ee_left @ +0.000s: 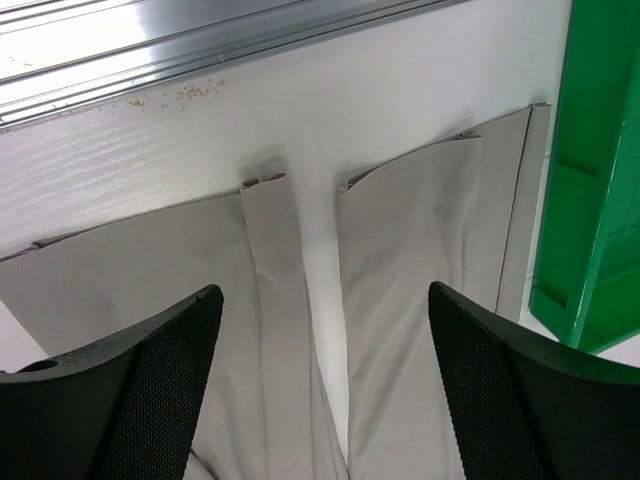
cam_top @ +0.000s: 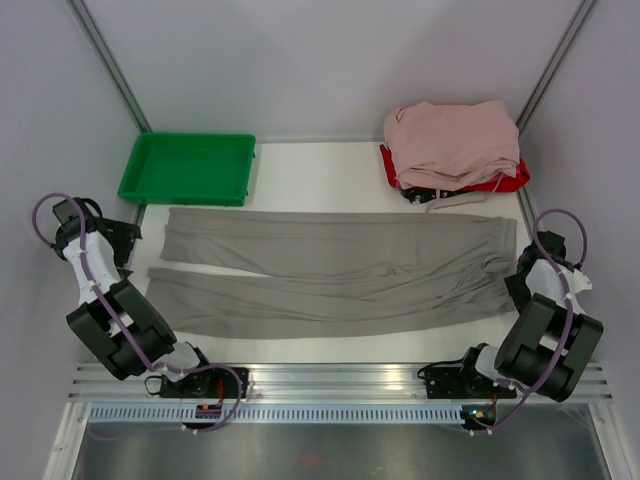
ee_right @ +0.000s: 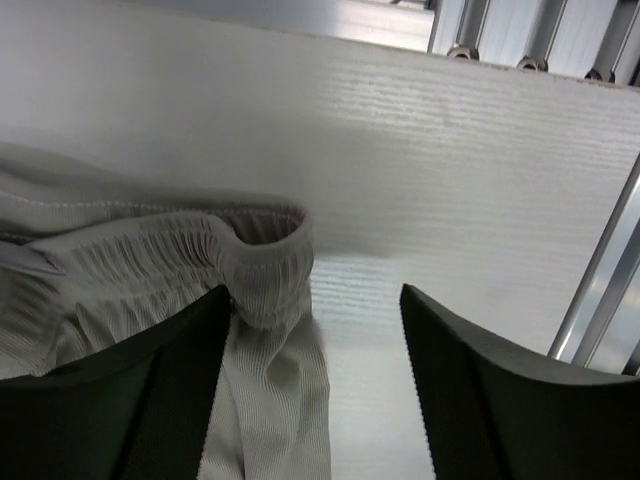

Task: Fold and stack the trousers
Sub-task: Flatten the trousers out

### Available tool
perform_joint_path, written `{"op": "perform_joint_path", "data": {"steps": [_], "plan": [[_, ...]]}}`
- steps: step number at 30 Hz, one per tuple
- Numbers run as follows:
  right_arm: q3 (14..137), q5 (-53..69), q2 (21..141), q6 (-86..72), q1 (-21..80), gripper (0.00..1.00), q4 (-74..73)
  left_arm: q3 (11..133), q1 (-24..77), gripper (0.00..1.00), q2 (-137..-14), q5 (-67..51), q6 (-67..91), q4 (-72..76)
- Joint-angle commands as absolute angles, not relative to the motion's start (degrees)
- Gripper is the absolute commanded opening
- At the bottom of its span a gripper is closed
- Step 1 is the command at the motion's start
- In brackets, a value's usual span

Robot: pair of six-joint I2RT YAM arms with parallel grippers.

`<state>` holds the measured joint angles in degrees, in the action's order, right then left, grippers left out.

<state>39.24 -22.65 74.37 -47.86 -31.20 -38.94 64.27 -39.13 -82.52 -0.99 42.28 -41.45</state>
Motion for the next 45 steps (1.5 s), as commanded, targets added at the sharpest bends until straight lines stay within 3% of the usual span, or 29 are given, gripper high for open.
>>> {"op": "perform_joint_path", "data": {"steps": [1,4,5,12,18,19,22,23,25,26,34,42,45], "plan": [[38.8,-26.0,75.5,-46.9,-32.0,0.73,-33.1,64.3,-39.1,0.88,-80.3,-0.3,39.6,-45.0],[38.8,-27.5,75.8,-46.8,-33.4,0.23,-34.2,62.3,-39.1,0.89,-77.4,1.7,39.7,-46.1],[39.2,-28.4,75.6,-47.0,-33.7,0.00,-35.1,61.9,-39.1,0.89,-76.1,2.0,39.8,-46.3],[42.2,-32.4,73.0,-51.2,-35.9,0.00,-49.2,60.6,-39.1,0.91,-73.7,9.6,41.9,-50.4],[39.4,-33.8,72.9,-51.3,-37.1,0.00,-47.6,61.0,-39.2,0.94,-74.2,10.9,42.4,-51.2],[38.8,-33.8,72.8,-51.2,-37.4,0.01,-46.8,61.0,-39.2,0.94,-74.4,10.5,42.2,-51.2],[39.7,-32.0,72.7,-45.3,-38.1,0.16,-40.5,60.5,-39.2,0.94,-74.4,9.3,41.4,-51.1],[40.3,-29.8,72.8,-42.0,-38.1,0.26,-38.1,60.3,-39.2,0.94,-74.5,9.0,41.2,-51.1],[43.3,-24.3,73.3,-34.9,-37.9,0.36,-33.2,59.6,-39.2,0.94,-75.1,8.9,41.3,-51.9],[44.4,-21.7,73.6,-34.0,-37.4,0.46,-31.7,59.2,-39.2,0.94,-75.1,8.8,41.7,-52.1],[55.4,-4.5,74.8,-28.2,-31.9,0.76,-25.0,52.7,-39.2,0.92,-75.1,9.9,48.3,-52.7],[59.1,-2.2,77.3,-29.6,-29.4,0.88,-22.2,48.0,-39.2,0.90,-73.4,14.8,53.2,-53.1],[58.4,-0.4,79.4,-32.2,-28.9,0.88,-19.4,44.2,-39.2,0.87,-73.1,13.3,55.4,-49.0]]}}
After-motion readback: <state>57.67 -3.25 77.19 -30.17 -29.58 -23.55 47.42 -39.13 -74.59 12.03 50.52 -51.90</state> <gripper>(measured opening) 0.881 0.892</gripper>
